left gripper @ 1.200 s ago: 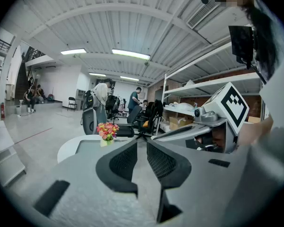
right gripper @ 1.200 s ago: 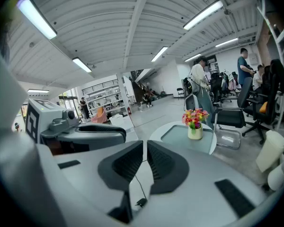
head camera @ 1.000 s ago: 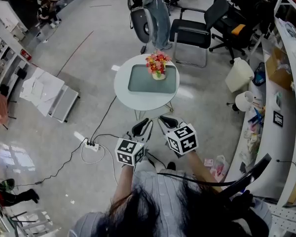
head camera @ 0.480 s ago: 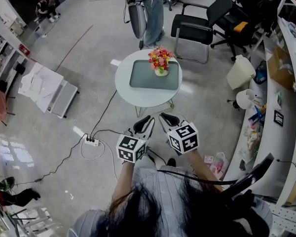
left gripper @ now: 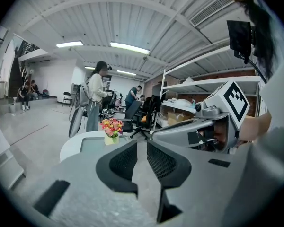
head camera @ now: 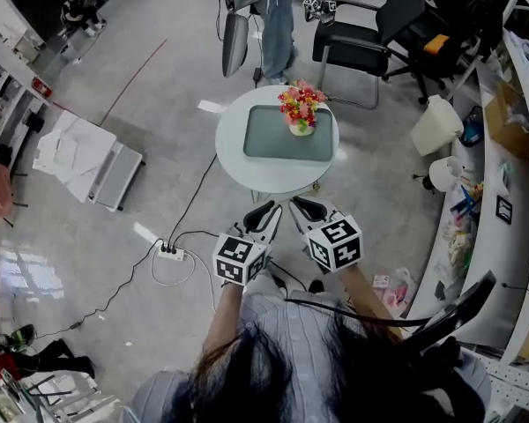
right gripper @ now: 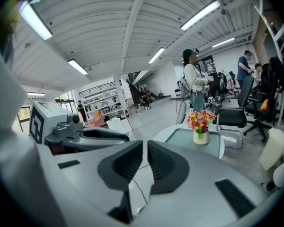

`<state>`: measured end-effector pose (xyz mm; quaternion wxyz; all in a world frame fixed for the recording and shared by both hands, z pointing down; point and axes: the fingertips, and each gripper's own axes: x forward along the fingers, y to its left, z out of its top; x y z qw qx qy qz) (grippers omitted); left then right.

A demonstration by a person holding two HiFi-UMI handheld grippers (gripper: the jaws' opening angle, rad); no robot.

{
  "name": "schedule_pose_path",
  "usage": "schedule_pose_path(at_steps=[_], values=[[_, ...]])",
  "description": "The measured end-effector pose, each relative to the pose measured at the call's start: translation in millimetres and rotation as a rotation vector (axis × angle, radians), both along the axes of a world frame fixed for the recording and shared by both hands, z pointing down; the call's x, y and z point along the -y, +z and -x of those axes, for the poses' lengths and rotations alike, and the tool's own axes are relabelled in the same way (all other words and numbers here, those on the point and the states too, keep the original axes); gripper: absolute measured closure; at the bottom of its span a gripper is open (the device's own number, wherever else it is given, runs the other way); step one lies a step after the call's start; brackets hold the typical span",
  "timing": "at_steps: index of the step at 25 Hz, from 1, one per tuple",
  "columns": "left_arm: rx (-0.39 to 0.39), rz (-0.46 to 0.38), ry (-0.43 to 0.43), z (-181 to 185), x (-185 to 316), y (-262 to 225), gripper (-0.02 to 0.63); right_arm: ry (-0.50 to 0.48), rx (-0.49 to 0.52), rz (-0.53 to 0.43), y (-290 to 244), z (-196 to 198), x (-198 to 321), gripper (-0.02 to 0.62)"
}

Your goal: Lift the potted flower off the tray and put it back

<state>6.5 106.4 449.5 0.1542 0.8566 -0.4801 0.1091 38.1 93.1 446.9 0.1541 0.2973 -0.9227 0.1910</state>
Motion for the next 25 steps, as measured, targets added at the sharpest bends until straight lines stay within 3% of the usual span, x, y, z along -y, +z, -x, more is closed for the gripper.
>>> schedule_pose_path(at_steps=[25], values=[[0.013, 0.032, 0.155, 109.1, 43.4, 13.3, 0.543, 0.172, -0.032, 0.03, 13.4, 96.4, 39.2, 0.549]])
